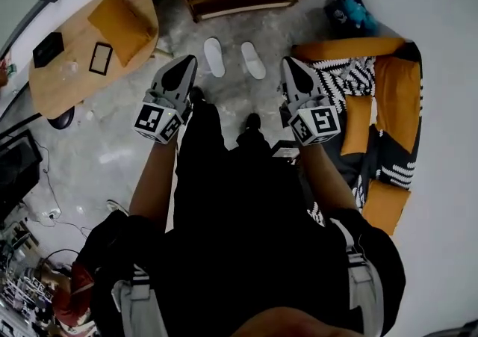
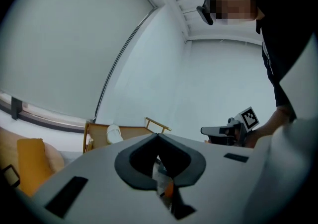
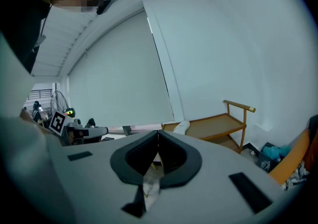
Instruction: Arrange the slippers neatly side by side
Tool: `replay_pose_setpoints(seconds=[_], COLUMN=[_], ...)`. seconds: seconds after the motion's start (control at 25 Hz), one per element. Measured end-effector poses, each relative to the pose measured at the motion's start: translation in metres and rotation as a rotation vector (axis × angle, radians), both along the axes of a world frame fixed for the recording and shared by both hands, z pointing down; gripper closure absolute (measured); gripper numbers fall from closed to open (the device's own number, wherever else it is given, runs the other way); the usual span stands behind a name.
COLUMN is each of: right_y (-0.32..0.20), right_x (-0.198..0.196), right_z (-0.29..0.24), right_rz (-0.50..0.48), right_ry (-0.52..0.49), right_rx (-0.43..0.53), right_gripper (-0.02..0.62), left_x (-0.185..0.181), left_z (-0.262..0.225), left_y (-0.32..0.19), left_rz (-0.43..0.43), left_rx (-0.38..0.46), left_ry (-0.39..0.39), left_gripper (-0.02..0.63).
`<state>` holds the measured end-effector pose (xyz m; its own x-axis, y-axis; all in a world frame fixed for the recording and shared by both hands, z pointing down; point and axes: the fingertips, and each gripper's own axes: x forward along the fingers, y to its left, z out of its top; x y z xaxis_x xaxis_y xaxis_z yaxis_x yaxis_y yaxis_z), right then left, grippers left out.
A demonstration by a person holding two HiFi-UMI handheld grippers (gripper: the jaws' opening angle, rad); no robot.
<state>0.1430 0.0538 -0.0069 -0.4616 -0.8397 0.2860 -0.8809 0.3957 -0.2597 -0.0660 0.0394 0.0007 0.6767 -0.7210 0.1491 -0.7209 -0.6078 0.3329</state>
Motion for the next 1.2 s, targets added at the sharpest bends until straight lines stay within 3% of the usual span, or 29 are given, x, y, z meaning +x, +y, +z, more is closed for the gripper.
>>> replay_pose_setpoints(seconds=[0.24,0.4,0.64,0.92,1.08,1.2], right_y=[-0.049,-0.057,-0.053,-0.055,-0.057,-0.055], right_x=[-0.044,-0.049,-0.019,-0.009,0.002,0.01], right_z=[0.048,0.1,0.198,0.298,0.377,0.448], right_rz=[-0.101,-0.21,-0.41,-0.675,-0.724,-0.76], right_ry=[0.123,0.155,0.187,0.131,0.16,0.238], right_rx=[-0.032,-0.12,-0.239,-0.293,-0.348,-0.393], right_gripper=[0.565,0.565,0.565,0.565,0.565,0.565], left_x=[-0.044,-0.054,-0.032,-0.001,0.014,0.025], left_z=[0.061,0.108,0.187,0.28,0.337,0.375], left_y=[-0.038,-0.046,-0.042,-0.02,-0.01,0.002], left_rz=[-0.002,0.004,-0.053,-0.131,-0.134,-0.102], left_rx=[-0.068,-0.131,-0.186,-0.254,-0.339,-0.379], left_ry=[-0.002,-0.022,-0.091,-0.17,-0.155,-0.147], left_gripper=[0.592,0.592,0.592,0.592,0.592,0.592])
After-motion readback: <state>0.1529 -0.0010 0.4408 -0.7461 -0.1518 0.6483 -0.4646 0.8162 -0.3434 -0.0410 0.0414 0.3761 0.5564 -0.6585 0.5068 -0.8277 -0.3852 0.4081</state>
